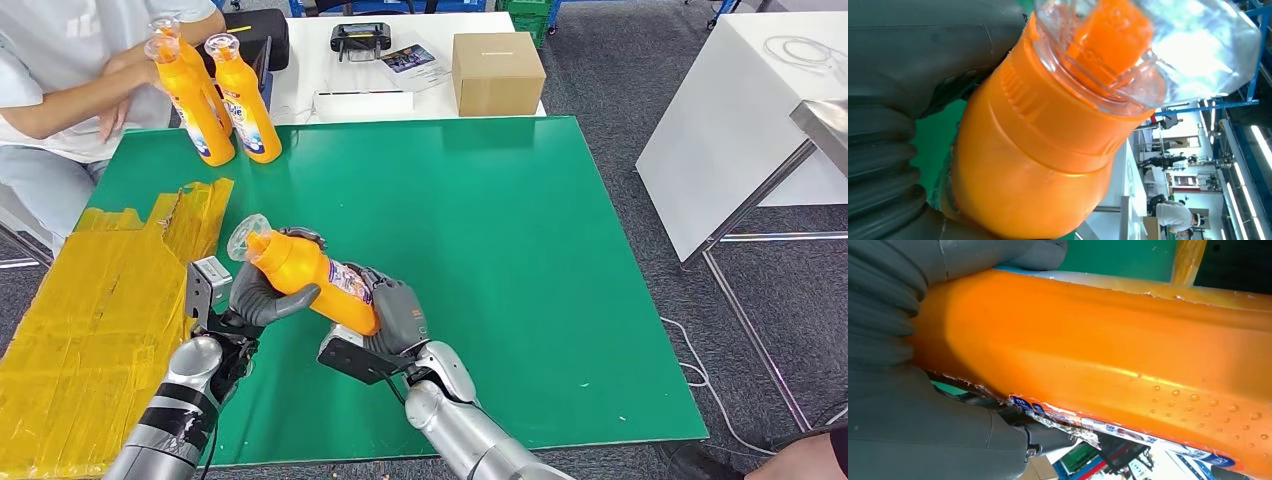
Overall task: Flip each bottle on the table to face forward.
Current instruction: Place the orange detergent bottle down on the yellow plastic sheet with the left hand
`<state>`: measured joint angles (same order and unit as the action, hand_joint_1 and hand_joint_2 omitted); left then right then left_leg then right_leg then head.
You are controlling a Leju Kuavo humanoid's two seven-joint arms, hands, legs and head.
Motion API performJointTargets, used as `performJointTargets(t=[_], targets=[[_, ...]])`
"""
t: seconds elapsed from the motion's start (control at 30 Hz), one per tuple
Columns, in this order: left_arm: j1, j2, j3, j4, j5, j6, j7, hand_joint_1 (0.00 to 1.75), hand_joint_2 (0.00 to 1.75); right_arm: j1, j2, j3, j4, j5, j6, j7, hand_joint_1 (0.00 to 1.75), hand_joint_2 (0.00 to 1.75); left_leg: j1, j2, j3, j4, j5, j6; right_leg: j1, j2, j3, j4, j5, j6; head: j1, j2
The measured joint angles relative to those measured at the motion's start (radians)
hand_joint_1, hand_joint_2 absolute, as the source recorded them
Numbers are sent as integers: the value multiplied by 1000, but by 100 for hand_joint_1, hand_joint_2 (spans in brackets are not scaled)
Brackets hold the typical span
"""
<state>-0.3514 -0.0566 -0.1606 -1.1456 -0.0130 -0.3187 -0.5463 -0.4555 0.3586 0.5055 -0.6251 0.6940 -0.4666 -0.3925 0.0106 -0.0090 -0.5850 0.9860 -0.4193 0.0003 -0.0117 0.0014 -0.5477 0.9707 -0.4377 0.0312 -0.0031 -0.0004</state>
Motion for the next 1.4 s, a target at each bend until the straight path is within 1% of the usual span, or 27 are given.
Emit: performJointTargets(t=[0.17,0.2,0.3,0.33,0.43,0.5,0.67,0.77,0.8,0.87,0.97,1.03,1.13,1.23,1.3,1.4], targets=[[0,-2,3,0,9,8,9,175,175,0,0,1,2,-6,-2,-1,175,175,0,0,0,0,0,0,0,0,0,0,0,0,0,0],[0,-3,4,0,11,9,12,175,175,0,0,1,2,-8,-3,-2,147,175,0,0,0,0,0,0,0,0,0,0,0,0,0,0],[0,-7,6,0,13,15,21,175,175,0,0,0,2,-18,-10,-8,16,175,0,0,0,0,0,0,0,0,0,0,0,0,0,0],[-1,-8,6,-1,11,21,23,175,175,1,0,0,2,-26,-14,-16,0,175,0,0,0,0,0,0,0,0,0,0,0,0,0,0],[-8,-9,12,-9,-7,57,27,175,175,7,-2,-1,-3,-60,-23,-46,0,175,0,0,0,0,0,0,0,0,0,0,0,0,0,0],[-13,-8,19,-20,-41,104,26,175,175,18,-6,-6,-20,-85,-23,-63,0,175,0,0,0,0,0,0,0,0,0,0,0,0,0,0],[-29,13,29,-57,-219,306,22,175,175,58,-24,-27,-111,-138,-14,-85,0,175,0,0,0,0,0,0,0,0,0,0,0,0,0,0],[-37,28,39,-73,-279,368,24,175,175,76,-34,-35,-160,-148,-9,-87,0,175,0,0,0,0,0,0,0,0,0,0,0,0,0,0],[-37,33,41,-78,-322,407,28,175,175,83,-36,-39,-177,-154,-9,-89,0,175,0,0,0,0,0,0,0,0,0,0,0,0,0,0],[-38,49,42,-84,-456,530,47,175,175,102,-42,-49,-221,-173,-10,-95,0,175,0,0,0,0,0,0,0,0,0,0,0,0,0,0],[-35,90,45,-85,-688,706,95,175,175,142,-59,-65,-315,-199,-9,-101,0,175,0,0,0,0,0,0,0,0,0,0,0,0,0,0],[-30,122,47,-84,-807,774,126,175,175,170,-72,-76,-384,-209,-7,-101,0,175,0,0,0,0,0,0,0,0,0,0,0,0,0,0],[-19,161,48,-79,-933,837,172,175,175,200,-89,-89,-466,-219,-5,-101,0,175,0,0,0,0,0,0,0,0,0,0,0,0,0,0],[-8,195,47,-66,-1116,892,256,175,175,227,-103,-102,-536,-230,-8,-100,0,175,0,0,0,0,0,0,0,1,0,0,0,0,0,0],[1,221,46,-48,-1239,912,320,175,175,245,-114,-112,-585,-237,-12,-95,0,175,0,1,0,0,0,0,0,1,-1,0,0,0,0,0],[9,256,44,-10,-1365,919,392,175,175,272,-131,-128,-659,-241,-16,-88,0,175,0,1,0,0,0,0,0,1,-1,0,0,0,0,0]])
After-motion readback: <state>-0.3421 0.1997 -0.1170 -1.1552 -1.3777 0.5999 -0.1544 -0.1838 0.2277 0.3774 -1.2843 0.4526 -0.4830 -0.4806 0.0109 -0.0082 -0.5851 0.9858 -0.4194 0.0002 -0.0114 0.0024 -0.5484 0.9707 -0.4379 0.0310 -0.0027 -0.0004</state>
